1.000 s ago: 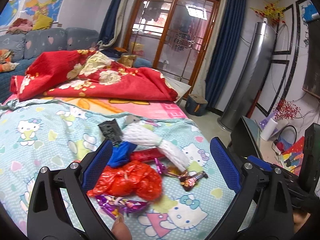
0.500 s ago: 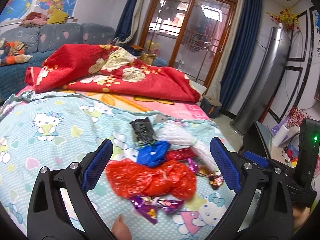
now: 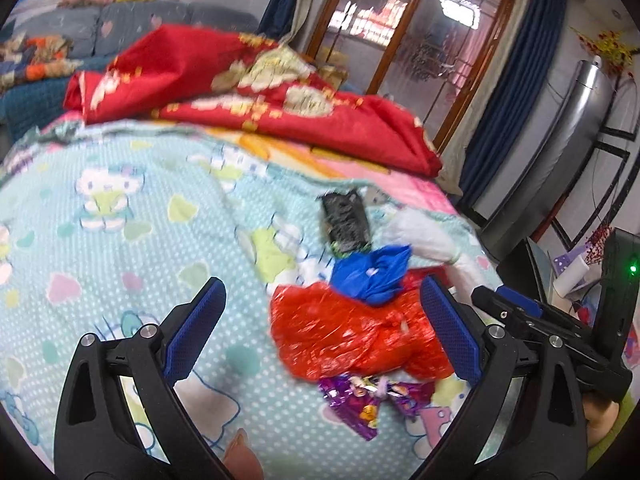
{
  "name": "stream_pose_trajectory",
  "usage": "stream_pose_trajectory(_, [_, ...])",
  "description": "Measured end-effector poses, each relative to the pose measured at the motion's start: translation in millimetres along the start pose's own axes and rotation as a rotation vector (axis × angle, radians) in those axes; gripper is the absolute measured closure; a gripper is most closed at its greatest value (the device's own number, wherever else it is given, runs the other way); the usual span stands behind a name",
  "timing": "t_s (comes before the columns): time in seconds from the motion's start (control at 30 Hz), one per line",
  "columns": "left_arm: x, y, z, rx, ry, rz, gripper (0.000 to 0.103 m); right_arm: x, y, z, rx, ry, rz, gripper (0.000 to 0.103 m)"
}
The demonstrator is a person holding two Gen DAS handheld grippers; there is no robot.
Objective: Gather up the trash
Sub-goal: 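Grasp the red plastic bag with the left gripper while the right grasps a brown candy-bar wrapper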
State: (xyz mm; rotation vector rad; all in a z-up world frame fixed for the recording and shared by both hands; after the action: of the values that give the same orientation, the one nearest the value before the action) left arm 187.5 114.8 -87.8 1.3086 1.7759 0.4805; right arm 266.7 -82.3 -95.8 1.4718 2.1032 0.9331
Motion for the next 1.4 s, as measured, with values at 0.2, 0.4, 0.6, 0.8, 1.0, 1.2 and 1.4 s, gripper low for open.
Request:
stream_pose_trajectory(0.2, [9.5,-7.7,9.9,0.042,-0.024,-0.042,0.014,-3.9,-2.7,7.8,0.007,-0.007,0.026,0.048])
stream_pose_trajectory(0.4, [15.2,-14.9,20.6,0.084,-0.053,-0.083,0.019,-0.9,-6.7,11.2,0.021,0.012,0.001,0.070])
stream_pose_trajectory(0.6, [13.3,-22.3,26.8,0.119,-0.079,-0.096,0.035,-0.4,-11.2,5.1,0.008,0.022,0.002,0.079])
stream_pose_trajectory(0.8, [8.0,-24.1,25.4,0.127,-0.092,-0.082,0.052,-4.7,-13.2,-7.0,-0.011,0.030,0.030,0.080])
stream_pose_trajectory(1.0, [1.5,-22.7,21.4,0.123,-0.097,-0.057,0.081,-10.0,-13.7,-19.5,-0.031,0.032,0.049,0.081])
stream_pose_trajectory(1.2, [-13.9,-15.8,7.7,0.086,-0.128,-0.023,0.095,-17.6,-15.6,-29.6,-0.047,0.029,0.074,0.085])
stream_pose_trajectory(1.4, [-37.2,-7.7,-6.1,0.052,-0.179,0.023,0.098,-24.1,-17.4,-38.8,-0.062,0.026,0.097,0.086])
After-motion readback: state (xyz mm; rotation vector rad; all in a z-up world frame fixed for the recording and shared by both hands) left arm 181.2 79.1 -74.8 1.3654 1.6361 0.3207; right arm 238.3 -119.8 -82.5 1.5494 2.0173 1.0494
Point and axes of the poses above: each gripper's, at about its wrist camera, not at the fingertips, and z roughly the way its jaws point, x to its left, y to its top, the point moved 4 cm from there along z, roughly the way its jaws point, and after that the axes turned 6 degrees about -y, right-handed, at the moved point
